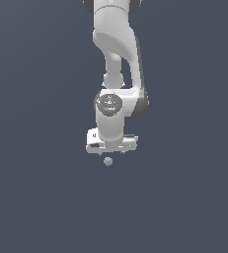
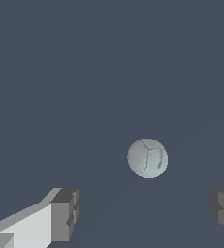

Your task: Pick up the object and move it to a goal position.

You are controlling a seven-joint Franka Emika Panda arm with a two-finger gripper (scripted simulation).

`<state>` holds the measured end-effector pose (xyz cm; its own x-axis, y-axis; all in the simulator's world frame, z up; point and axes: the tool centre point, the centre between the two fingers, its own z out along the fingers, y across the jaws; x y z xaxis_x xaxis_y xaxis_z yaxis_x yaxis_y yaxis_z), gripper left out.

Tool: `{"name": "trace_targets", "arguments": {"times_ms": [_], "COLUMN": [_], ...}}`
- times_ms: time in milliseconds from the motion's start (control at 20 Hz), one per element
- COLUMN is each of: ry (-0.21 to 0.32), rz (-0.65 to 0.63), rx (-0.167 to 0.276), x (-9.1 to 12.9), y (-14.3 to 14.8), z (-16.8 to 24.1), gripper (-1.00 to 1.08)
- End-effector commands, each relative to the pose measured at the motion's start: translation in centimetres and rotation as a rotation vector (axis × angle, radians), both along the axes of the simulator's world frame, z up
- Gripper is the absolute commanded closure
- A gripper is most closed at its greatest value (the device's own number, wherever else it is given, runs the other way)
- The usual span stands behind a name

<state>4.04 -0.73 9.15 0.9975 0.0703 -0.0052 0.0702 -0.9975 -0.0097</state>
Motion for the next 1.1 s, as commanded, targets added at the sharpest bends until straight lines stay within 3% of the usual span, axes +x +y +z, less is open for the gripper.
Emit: {"name": "trace_targets", "arguments": {"times_ms": [0, 600, 1050], "ry": [-0.003, -0.004, -0.006], "rz": [-0.003, -0.006, -0.006], "rx": [-0.004, -0.009, -0.009], "x": [0.5, 0.9, 0.9], "y": [-0.8, -1.7, -1.8], "z": [-0.9, -2.5, -6.6], "gripper": [-0.92, -0.92, -0.92]}}
